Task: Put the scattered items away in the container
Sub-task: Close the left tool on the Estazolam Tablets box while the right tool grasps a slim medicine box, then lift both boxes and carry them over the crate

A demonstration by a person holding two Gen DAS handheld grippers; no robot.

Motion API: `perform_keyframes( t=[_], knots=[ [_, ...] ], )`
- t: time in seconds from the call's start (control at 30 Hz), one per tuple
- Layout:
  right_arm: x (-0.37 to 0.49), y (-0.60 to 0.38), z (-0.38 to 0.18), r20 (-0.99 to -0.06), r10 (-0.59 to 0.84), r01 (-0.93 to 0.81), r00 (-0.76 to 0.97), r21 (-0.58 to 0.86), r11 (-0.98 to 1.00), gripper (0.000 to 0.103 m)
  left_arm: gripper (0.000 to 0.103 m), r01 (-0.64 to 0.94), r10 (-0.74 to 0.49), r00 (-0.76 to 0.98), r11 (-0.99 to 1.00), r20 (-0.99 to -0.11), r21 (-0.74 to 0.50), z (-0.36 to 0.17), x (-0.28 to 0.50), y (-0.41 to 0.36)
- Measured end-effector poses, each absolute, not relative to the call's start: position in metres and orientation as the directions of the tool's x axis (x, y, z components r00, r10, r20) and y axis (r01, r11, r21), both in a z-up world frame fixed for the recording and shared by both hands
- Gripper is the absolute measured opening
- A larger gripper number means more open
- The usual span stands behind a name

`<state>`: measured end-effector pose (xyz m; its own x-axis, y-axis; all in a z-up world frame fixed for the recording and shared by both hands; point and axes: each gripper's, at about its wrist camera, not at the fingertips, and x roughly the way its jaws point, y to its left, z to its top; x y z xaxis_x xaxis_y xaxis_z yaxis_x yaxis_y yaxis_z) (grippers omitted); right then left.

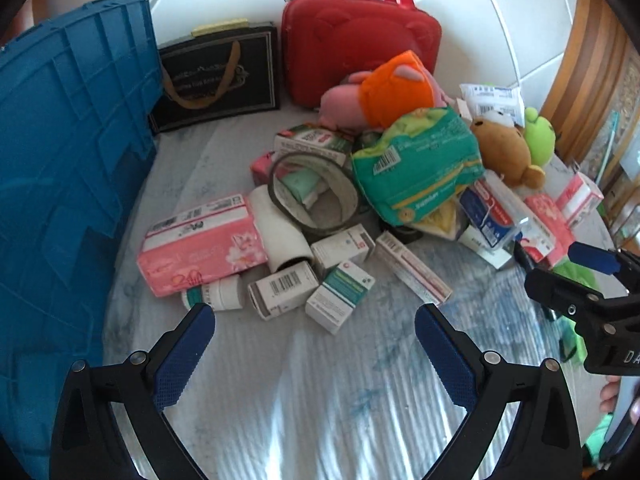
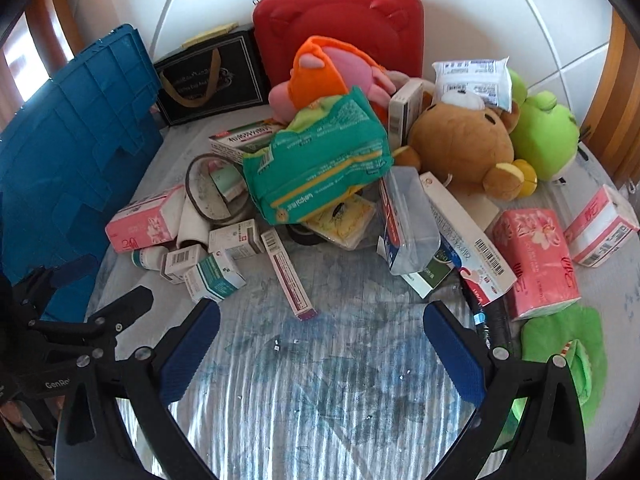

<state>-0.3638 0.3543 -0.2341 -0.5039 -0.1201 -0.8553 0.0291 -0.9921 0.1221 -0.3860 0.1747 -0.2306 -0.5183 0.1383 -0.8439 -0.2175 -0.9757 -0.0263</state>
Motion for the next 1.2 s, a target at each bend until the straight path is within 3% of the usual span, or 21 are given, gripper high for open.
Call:
perform_keyframes(
  t=[0.1,0.3,0.4,0.47,0.5,0.77,0.8,0.83,0.9,1.2],
  knots=[
    [-0.379,0.357,-0.254,-0.877,-0.141,0.028,-0.459,0.144,-0.989,0.103,0.096,-0.253,0.123,-0.488,-0.967,-0.864,0.005,-0.252,-0.395,0.187],
    [-0.401,0.358,-0.282,-0.889,-0.199,0.040,-0.412,0.201,-0.979,0.102,0.075,-0.294,0.103,-0.397,-0.956,-0.912,0.020,-0.297,-0.416,0.203],
    [-0.413,0.351,-0.296,-0.905,-0.196,0.058,-0.377,0.188,-0.981,0.077,0.065,-0.294,0.097,-0.356,-0.956,-0.930,0.013,-0.316,-0.428,0.206],
    [-0.420,0.346,-0.304,-0.915,-0.194,0.071,-0.355,0.180,-0.981,0.056,0.051,-0.292,0.102,-0.331,-0.956,-0.938,-0.001,-0.325,-0.435,0.207],
    [-0.424,0.343,-0.308,-0.917,-0.197,0.081,-0.348,0.180,-0.980,0.055,0.049,-0.296,0.103,-0.327,-0.955,-0.939,-0.002,-0.327,-0.437,0.208],
    [-0.449,0.323,-0.334,-0.938,-0.189,0.127,-0.291,0.158,-0.979,0.053,0.049,-0.320,0.121,-0.340,-0.947,-0.933,-0.006,-0.331,-0.449,0.217],
    [-0.450,0.323,-0.335,-0.937,-0.188,0.126,-0.295,0.157,-0.980,0.052,0.044,-0.326,0.126,-0.345,-0.945,-0.930,-0.007,-0.331,-0.448,0.218],
    [-0.451,0.322,-0.335,-0.940,-0.176,0.134,-0.292,0.142,-0.981,0.043,0.036,-0.331,0.129,-0.350,-0.944,-0.928,-0.006,-0.330,-0.448,0.219],
    [-0.451,0.319,-0.335,-0.943,-0.156,0.142,-0.295,0.118,-0.983,0.029,0.036,-0.330,0.126,-0.353,-0.944,-0.927,-0.002,-0.329,-0.446,0.218],
    [-0.429,0.321,-0.321,-0.934,-0.180,0.138,-0.308,0.144,-0.980,0.018,0.036,-0.316,0.117,-0.383,-0.949,-0.916,0.011,-0.312,-0.429,0.209]
  ],
)
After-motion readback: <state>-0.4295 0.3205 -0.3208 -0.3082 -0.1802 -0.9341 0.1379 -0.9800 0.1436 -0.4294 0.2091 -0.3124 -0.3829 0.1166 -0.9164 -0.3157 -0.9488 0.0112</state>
